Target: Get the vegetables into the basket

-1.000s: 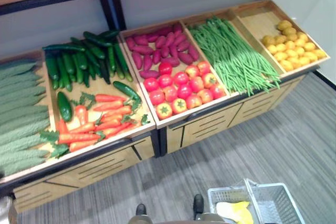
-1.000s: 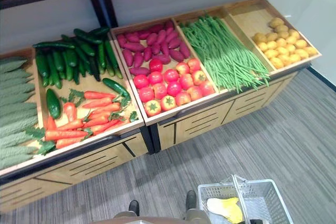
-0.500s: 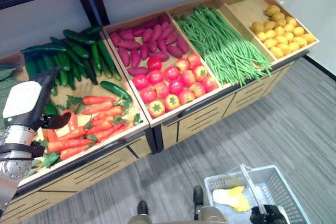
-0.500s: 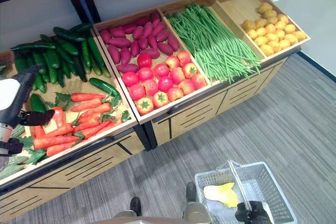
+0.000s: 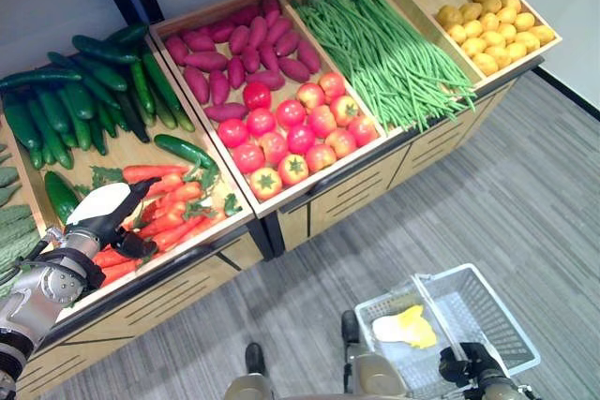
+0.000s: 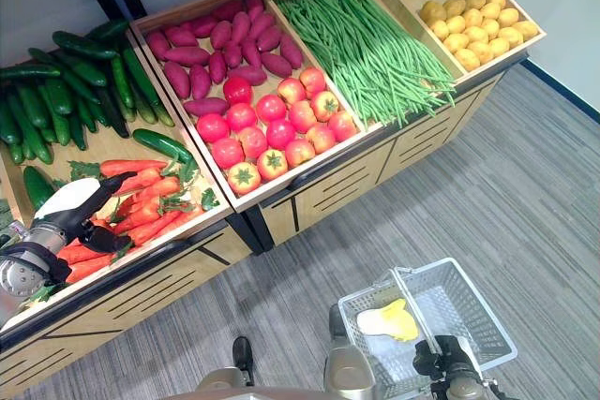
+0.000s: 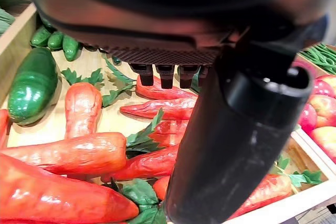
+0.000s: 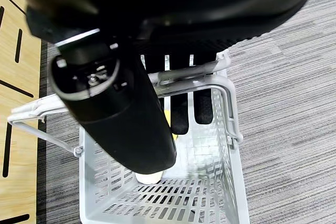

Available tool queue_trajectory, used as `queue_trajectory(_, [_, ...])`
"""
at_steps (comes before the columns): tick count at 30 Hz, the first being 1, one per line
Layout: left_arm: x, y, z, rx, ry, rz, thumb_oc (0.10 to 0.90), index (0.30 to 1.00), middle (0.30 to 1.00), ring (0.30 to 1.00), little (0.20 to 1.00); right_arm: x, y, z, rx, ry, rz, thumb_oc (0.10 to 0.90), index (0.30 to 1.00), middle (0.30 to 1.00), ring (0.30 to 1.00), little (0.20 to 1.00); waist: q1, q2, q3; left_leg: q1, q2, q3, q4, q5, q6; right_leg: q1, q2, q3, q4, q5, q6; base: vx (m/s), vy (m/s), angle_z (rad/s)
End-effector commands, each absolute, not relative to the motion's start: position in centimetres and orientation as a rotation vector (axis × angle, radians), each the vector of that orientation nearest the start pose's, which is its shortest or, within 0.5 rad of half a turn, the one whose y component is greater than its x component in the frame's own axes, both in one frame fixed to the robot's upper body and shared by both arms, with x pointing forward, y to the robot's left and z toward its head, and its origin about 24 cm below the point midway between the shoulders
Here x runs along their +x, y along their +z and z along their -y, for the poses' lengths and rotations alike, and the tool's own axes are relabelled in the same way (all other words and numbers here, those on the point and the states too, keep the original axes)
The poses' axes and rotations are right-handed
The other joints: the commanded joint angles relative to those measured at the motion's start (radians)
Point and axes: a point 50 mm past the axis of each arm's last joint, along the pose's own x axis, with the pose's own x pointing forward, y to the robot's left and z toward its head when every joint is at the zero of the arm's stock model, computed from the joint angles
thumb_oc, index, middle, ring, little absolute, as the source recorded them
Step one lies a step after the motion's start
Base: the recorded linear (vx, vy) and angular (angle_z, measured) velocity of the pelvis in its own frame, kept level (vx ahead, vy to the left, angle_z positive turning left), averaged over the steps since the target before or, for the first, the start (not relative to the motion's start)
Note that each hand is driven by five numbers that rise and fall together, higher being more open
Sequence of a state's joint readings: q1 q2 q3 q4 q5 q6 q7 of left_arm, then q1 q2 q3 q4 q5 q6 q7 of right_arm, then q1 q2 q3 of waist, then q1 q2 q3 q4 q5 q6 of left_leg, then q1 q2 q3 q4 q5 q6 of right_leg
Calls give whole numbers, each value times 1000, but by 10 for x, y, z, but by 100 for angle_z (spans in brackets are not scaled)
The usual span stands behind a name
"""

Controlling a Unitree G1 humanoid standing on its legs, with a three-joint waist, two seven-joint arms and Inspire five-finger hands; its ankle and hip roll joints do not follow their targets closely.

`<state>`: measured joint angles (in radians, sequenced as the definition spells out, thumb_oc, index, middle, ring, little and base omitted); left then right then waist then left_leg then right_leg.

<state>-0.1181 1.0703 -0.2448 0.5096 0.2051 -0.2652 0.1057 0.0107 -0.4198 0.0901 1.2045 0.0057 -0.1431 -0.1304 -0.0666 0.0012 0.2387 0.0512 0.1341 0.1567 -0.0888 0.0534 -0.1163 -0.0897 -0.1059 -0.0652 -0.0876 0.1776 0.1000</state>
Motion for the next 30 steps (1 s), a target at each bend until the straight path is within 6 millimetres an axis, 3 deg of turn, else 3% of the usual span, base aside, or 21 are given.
queue_trajectory(1, [275,159,-369,1354,165,35,900,1000,1000,1000,1000,117,-113,329,-573,-298,-966,400,300,300,300,300,-5,-37,-16,-50,-19,-34,2,-7,2,43,-82,-17,1,-59,107,-67,23,2])
queue_trajectory(5, [282,160,-365,1378,159,36,900,1000,1000,1000,1000,120,-112,329,-577,-300,-962,400,300,300,300,300,-8,-38,2,-71,-19,-35,2,2,3,18,-82,-13,5,-53,105,-25,12,2])
queue_trajectory(6, [284,159,-363,1411,140,25,649,649,649,649,649,122,-111,330,-579,-304,-959,400,300,300,300,300,-10,-38,9,-78,-20,-36,2,4,4,9,-81,-8,6,-51,105,0,0,0])
queue_trajectory(7, [285,159,-363,1411,139,26,543,500,500,500,500,122,-111,330,-578,-305,-960,400,300,300,300,300,-9,-38,9,-79,-20,-35,2,4,4,8,-81,-7,6,-51,105,0,0,0])
queue_trajectory(8, [288,156,-360,1463,101,4,400,300,300,300,300,126,-110,330,-581,-302,-952,400,300,300,300,300,-10,-38,16,-86,-20,-33,2,6,5,-2,-81,-3,8,-48,106,-12,15,-4])
queue_trajectory(22, [294,136,-366,1567,126,-89,400,300,300,300,300,130,-111,327,-605,-285,-961,400,300,300,300,300,-15,-44,24,-78,-17,-22,2,3,6,-2,-79,12,7,-54,102,2,6,-2])
queue_trajectory(26, [295,143,-367,1590,140,-74,400,300,300,300,300,129,-111,328,-604,-291,-963,400,300,300,300,300,-14,-42,21,-74,-19,-22,2,0,6,3,-80,11,6,-55,103,2,2,-1])
queue_trajectory(30, [296,172,-366,1653,156,10,400,300,300,300,300,125,-111,331,-607,-298,-971,400,300,300,300,300,-11,-32,12,-61,-20,-22,2,-5,6,17,-85,6,5,-59,105,0,0,0])
